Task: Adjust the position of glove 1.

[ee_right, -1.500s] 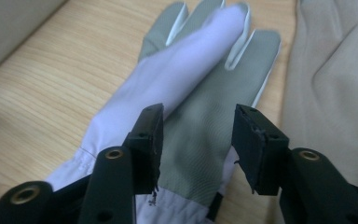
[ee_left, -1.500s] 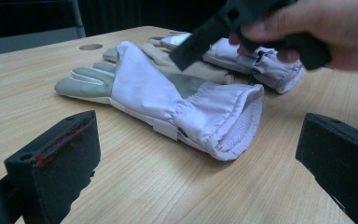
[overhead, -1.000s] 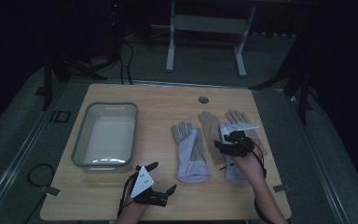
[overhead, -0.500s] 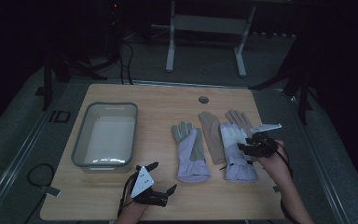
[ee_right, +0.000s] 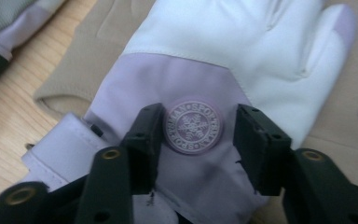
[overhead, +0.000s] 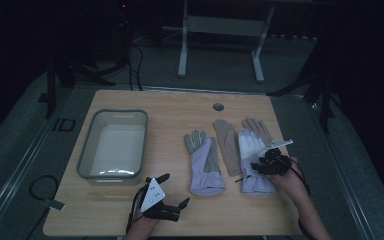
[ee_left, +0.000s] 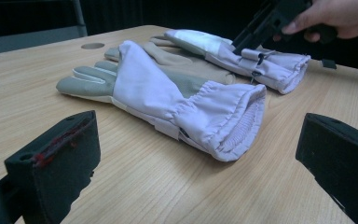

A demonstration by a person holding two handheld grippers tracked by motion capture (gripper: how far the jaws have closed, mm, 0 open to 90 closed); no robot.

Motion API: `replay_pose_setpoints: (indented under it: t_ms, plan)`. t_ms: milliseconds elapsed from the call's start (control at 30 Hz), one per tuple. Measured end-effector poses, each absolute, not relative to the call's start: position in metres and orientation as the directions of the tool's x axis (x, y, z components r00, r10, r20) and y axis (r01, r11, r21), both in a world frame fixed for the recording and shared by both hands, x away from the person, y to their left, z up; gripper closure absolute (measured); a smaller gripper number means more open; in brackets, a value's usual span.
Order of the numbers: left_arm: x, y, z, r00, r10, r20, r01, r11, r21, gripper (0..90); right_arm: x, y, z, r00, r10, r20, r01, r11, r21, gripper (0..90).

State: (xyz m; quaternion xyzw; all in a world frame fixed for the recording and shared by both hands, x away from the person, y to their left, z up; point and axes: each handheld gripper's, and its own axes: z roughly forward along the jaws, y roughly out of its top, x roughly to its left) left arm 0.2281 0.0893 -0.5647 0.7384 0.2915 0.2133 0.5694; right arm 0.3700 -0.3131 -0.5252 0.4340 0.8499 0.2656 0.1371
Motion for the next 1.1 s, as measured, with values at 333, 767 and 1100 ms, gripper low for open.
replay_pose_setpoints:
  t_ms: [333, 767, 1100]
  plan:
    - [0.228, 0.089, -0.565, 0.734, 0.679, -0.021, 0.191, -0.176, 0.966, 0.0, 0.365, -0.313, -0.530, -0.572, 0.820, 0.018, 0.666, 0.451, 0.594, 69.1]
    - [0.228, 0.089, -0.565, 0.735, 0.678, -0.013, 0.186, -0.184, 0.965, 0.0, 0.355, -0.315, -0.510, -0.531, 0.847, 0.038, 0.678, 0.398, 0.618, 80.3]
    - [0.228, 0.089, -0.565, 0.734, 0.679, -0.014, 0.186, -0.182, 0.966, 0.0, 0.351, -0.319, -0.467, -0.554, 0.831, 0.044, 0.638, 0.390, 0.664, 80.3]
